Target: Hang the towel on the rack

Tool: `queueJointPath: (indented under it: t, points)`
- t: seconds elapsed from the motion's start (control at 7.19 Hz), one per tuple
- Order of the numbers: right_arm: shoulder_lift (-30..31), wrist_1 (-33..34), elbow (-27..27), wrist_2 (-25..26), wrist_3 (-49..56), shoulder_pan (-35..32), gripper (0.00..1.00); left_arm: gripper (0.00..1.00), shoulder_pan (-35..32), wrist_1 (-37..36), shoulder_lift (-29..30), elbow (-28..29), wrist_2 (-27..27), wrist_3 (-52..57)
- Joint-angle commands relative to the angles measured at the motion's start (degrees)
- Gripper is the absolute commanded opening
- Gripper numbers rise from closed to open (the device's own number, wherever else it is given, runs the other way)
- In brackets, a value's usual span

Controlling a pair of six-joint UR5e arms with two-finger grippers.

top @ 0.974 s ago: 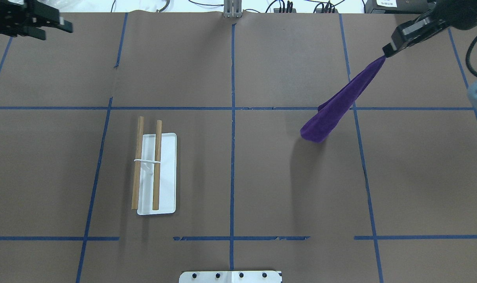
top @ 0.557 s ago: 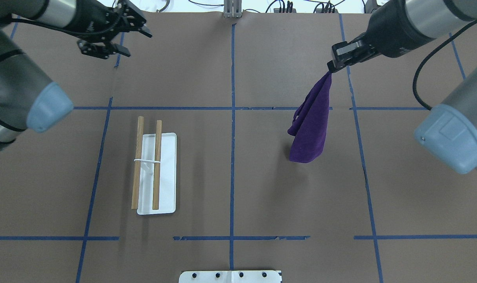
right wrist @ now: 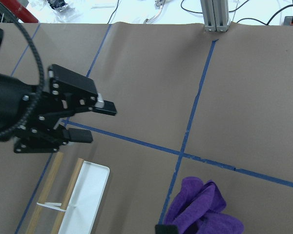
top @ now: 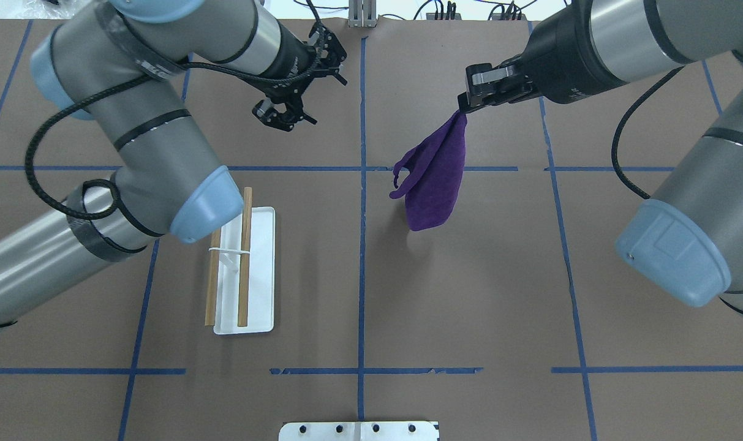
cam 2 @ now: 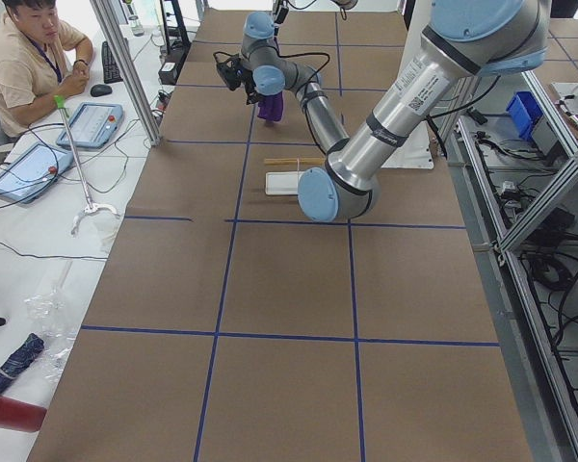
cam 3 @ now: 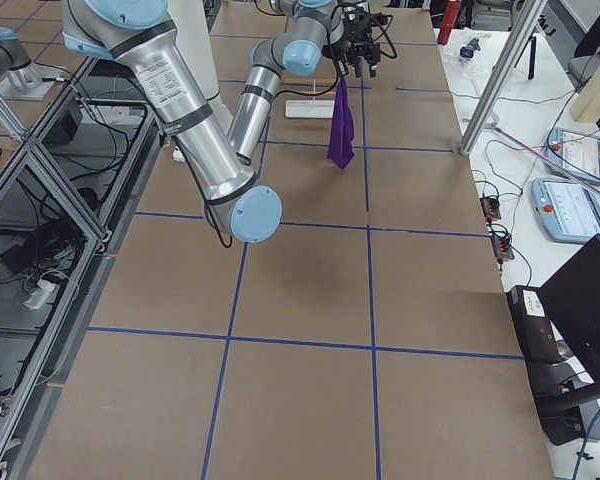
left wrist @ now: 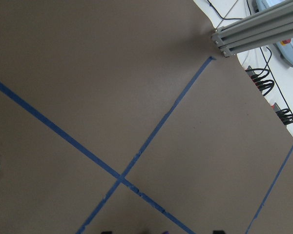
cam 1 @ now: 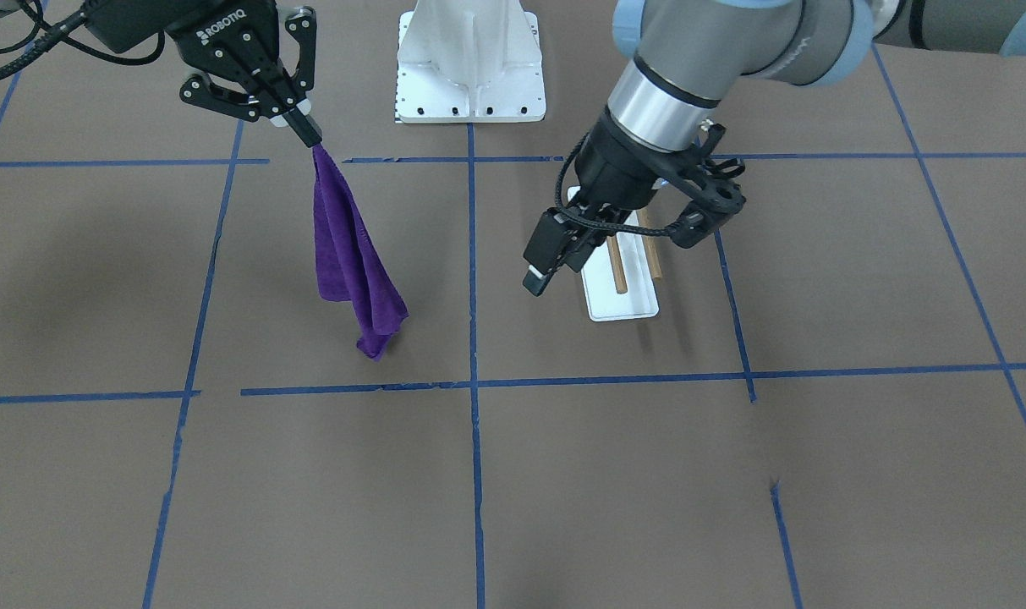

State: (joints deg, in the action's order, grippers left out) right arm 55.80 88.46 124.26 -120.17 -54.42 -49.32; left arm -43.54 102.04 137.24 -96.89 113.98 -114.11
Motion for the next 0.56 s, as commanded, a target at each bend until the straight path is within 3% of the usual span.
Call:
queueJointPath:
  t: [0.0,0.14,0.42]
  points:
    - [-2.35,-0.57,0.02,1.25,-0.43,2.20,0.00,0.74,4.32,0.00,1.27,0.82,-0.60,-1.55]
    - [-2.89,-0.57,0.11,1.69,-0.43,2.38,0.00,0.72,6.08,0.00,1.27,0.30,-0.60,-1.46]
    - [-3.24,-0.57,0.11,2.22,-0.43,2.39,0.00,0.55,7.94,0.53,1.28,-0.93,-0.34,-1.46]
